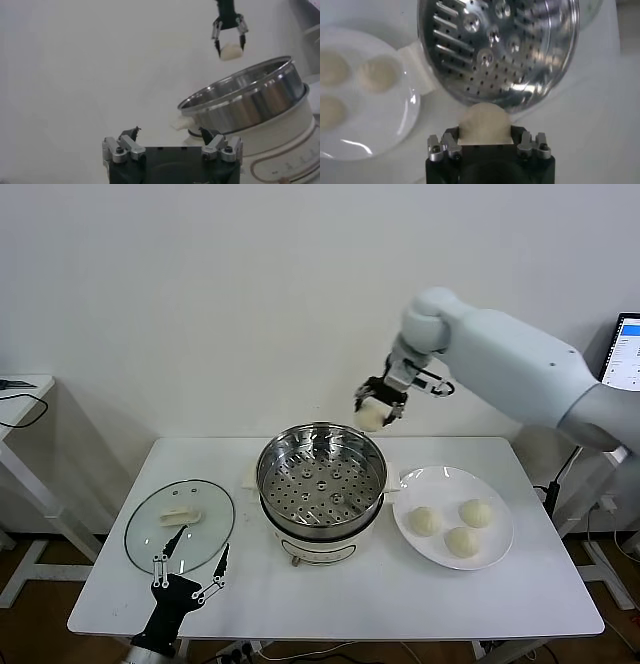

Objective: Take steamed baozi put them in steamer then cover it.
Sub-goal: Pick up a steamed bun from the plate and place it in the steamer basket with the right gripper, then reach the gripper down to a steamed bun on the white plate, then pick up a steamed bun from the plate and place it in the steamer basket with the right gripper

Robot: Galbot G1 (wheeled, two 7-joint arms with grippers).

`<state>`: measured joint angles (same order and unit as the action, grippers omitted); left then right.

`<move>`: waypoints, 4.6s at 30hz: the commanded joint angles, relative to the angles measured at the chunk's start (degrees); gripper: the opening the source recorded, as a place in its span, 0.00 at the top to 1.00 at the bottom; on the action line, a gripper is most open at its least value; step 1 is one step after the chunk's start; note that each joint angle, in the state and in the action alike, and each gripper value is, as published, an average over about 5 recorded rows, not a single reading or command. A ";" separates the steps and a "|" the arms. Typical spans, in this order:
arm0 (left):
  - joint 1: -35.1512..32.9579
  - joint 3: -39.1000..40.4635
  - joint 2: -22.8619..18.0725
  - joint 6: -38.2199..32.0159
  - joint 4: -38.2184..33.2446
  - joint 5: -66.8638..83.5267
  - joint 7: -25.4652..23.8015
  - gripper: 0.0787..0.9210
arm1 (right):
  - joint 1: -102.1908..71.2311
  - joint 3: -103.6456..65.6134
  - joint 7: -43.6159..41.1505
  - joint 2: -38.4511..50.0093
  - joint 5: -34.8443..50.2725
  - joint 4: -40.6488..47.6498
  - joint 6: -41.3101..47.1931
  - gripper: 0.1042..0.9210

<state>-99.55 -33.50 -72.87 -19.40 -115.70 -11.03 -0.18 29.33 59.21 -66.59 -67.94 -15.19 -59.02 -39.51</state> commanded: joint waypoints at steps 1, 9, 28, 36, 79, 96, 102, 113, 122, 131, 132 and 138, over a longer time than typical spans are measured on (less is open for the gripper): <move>-0.28 -0.17 0.05 -0.59 -0.10 -0.01 0.04 0.12 | -4.02 1.91 3.05 -8.45 -10.77 1.45 -8.30 0.29; -0.70 -0.27 0.09 -0.90 -0.30 -0.03 0.05 0.12 | -8.96 -0.84 5.41 -12.13 -15.80 8.89 -8.18 0.29; -0.64 -0.75 0.12 -1.20 -0.10 0.08 0.17 0.12 | -11.96 -3.39 9.72 -15.99 -18.24 16.21 -7.56 0.22; -0.66 -0.97 0.22 -1.05 -0.42 0.10 0.13 0.12 | -5.51 -3.16 0.03 -7.75 0.00 6.53 -2.02 0.12; -1.62 -0.32 -0.20 -1.14 -0.12 -0.40 0.43 0.12 | -14.35 16.43 4.03 17.45 37.15 3.26 45.29 0.12; -1.60 -0.34 -0.54 -1.21 0.20 -0.26 0.92 0.12 | -16.09 15.10 6.94 15.79 34.10 4.58 44.21 0.14; -1.49 -0.33 -0.58 -1.29 0.16 -0.16 0.97 0.12 | -15.33 14.71 7.16 16.57 33.30 3.81 43.90 0.27; -1.27 -0.42 -0.10 -1.28 -0.64 -0.08 1.05 0.12 | 0.33 14.62 -4.29 18.78 30.94 0.69 41.11 0.35; -1.01 0.27 0.26 -1.31 -1.24 -0.10 1.12 0.12 | 20.83 21.47 -14.91 11.58 39.13 -3.89 43.22 0.35; -0.61 0.87 0.29 -1.39 -1.42 -0.13 1.22 0.12 | 23.47 25.89 -8.69 -0.76 51.13 -8.38 49.79 0.36; -0.56 0.87 0.27 -1.42 -1.44 -0.12 1.23 0.12 | 22.84 26.24 -7.45 -2.35 52.24 -8.36 50.54 0.36; -0.31 0.50 0.23 -1.87 -1.04 -0.07 1.36 0.12 | 17.55 28.02 -0.68 -10.16 55.11 -6.25 54.07 0.36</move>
<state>-100.03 -32.83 -72.66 -20.99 -117.07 -11.14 1.11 46.29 83.99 -72.98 -66.36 32.48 -64.68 9.70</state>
